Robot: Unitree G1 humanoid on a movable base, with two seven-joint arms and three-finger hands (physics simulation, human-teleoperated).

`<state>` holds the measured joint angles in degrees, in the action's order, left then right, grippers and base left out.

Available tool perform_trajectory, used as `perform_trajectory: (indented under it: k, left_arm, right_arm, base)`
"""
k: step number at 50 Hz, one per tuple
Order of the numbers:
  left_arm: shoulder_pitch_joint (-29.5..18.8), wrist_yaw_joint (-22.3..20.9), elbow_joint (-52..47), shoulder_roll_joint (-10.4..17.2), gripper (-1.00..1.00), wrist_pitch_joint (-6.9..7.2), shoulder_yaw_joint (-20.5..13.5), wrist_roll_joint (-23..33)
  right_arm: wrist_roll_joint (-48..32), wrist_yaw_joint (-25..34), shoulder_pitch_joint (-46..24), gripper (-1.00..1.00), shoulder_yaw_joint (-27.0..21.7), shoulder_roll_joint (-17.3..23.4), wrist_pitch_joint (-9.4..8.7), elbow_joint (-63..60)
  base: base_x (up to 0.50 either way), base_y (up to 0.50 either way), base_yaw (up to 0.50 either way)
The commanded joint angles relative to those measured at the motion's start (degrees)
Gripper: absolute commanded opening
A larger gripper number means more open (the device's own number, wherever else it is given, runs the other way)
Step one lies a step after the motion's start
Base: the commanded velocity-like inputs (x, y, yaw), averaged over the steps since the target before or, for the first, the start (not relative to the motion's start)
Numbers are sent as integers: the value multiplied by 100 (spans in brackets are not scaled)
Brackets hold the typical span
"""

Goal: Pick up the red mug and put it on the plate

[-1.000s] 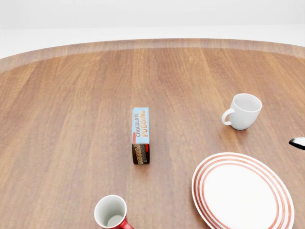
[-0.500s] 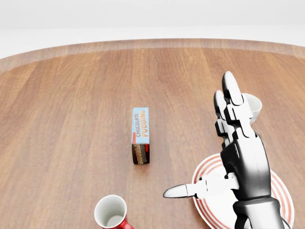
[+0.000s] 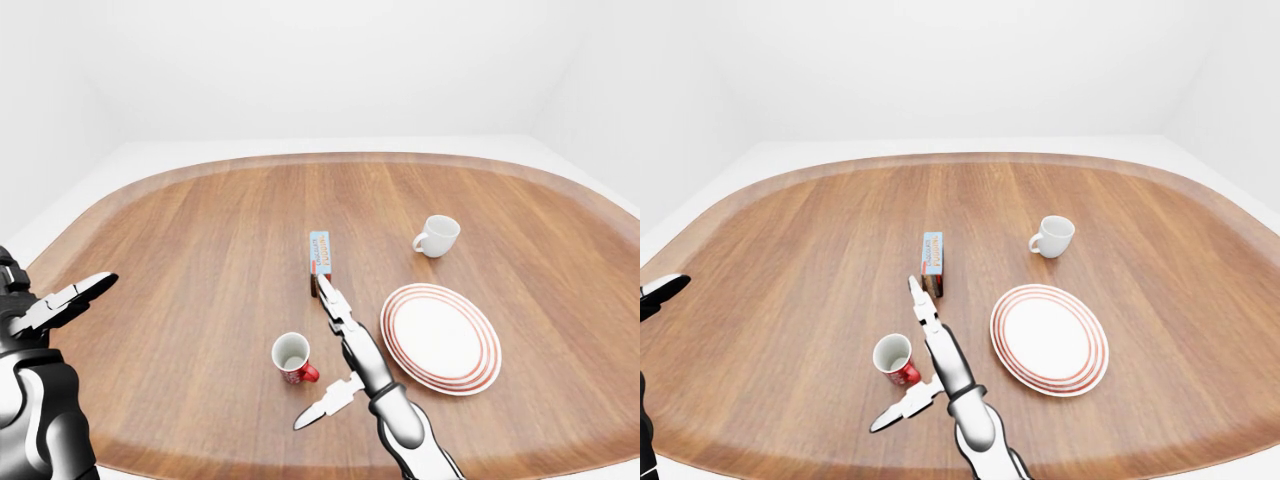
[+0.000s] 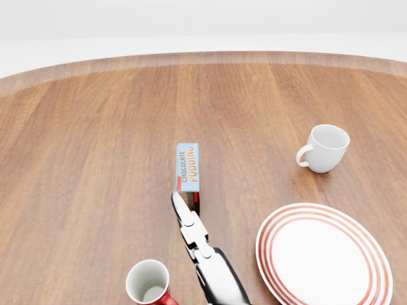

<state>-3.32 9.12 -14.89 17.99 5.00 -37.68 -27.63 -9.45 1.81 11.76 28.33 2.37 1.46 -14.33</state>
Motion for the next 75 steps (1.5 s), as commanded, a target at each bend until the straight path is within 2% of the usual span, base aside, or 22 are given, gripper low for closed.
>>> perform_trajectory:
  k: [1,6,14,16,36,61,75]
  left_arm:
    - [-7,-3,43,11,100,0,9,-4]
    - [-6,7,18,16,100,0,4,-11]
    - [-18,-6,78,16,100,0,25,8]
    - [-18,-5,81,16,100,0,27,5]
    - [11,23,-65,-15,100,0,9,4]
    - [-14,-15,99,-12,100,0,64,46]
    - [-10,-16,99,-20,100,0,70,54]
  right_arm:
    - [-84,-40,71,100,312,7,165,371]
    - [-104,-34,60,100,305,-8,177,447]
    - [-102,17,24,100,236,-74,279,721]
    - [-88,25,-7,100,198,-100,354,876]
    - [67,318,-282,100,-251,-485,354,2318]
    - [-127,419,-427,100,-464,-699,354,3027]
    - [2,635,-720,100,-804,-891,354,3842]
  base:
    - [0,0,0]
    - [0,0,0]
    - [0,0,0]
    - [0,0,0]
    - [0,0,0]
    - [0,0,0]
    - [0,0,0]
